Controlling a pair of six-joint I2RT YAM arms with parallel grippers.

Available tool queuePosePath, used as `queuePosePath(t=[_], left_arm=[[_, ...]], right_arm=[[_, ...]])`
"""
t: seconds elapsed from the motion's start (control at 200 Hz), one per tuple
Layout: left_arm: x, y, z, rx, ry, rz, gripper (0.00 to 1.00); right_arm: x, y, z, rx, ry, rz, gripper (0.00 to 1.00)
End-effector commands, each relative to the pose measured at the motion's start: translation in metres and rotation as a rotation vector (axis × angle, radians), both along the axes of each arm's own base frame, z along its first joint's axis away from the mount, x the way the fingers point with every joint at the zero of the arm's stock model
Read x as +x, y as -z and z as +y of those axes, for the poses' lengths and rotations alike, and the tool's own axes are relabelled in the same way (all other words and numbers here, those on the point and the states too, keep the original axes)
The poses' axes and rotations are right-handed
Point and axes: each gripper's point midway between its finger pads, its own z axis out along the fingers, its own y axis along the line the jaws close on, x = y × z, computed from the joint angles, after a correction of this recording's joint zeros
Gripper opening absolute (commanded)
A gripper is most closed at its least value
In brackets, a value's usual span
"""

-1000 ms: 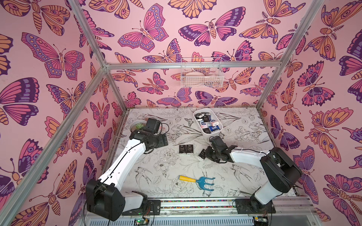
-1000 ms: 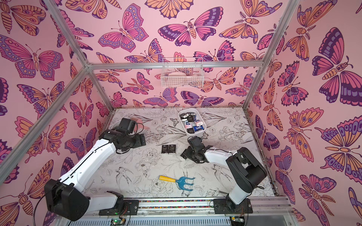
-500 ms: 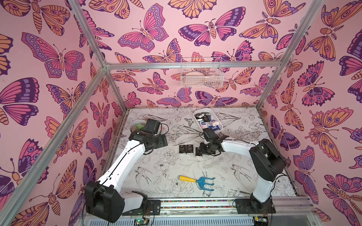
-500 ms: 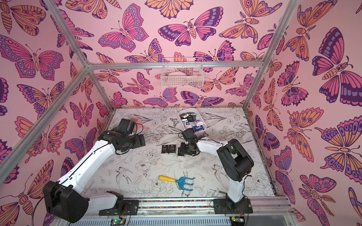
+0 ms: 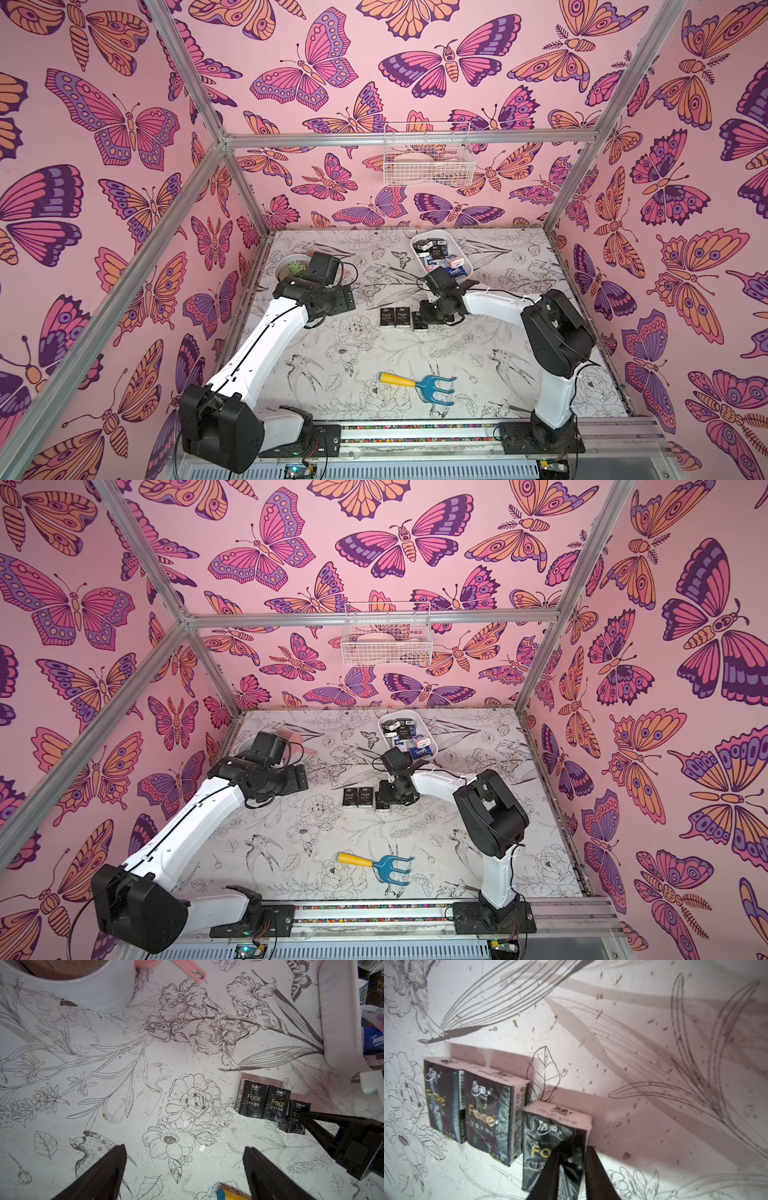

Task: Take the pocket tissues out of the storage box
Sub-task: Adjust the pocket tissues at the center of the board.

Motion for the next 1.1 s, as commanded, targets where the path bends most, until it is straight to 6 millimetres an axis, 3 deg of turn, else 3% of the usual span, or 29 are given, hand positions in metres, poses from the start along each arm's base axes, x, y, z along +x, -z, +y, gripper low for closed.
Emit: queuePosePath(t=[0.0,0.341,0.551,0.896,0.996,1.092], left_arm=[[-0.002,0.005,0.004,0.021,-0.002,0.01,0.94],[-0.002,0.007,0.002,0.017,0.001,0.016,0.94],[-0.002,0.006,0.003,0.019,0.0,0.014,0.94],[-0.001,0.003,0.002,0.009,-0.001,0.008,0.94],[-0.002,0.003,0.002,0.007,0.0,0.007,0.94],[-0.002,0.003,0.001,0.004,0.0,0.006,0.94]], right_arm=[[-0.004,0.022,-0.012,-0.054,0.039,0.044,0.24],[0.001,0.023,-0.004,-0.009,0.078,0.044,0.24],[0.0,0.015,-0.005,0.006,0.082,0.036,0.33],[0.018,-0.052,-0.003,0.104,0.107,-0.087,0.52],[0.032,-0.069,-0.009,0.098,0.115,-0.131,0.55],[0.057,-0.082,-0.03,0.054,0.155,-0.172,0.56]])
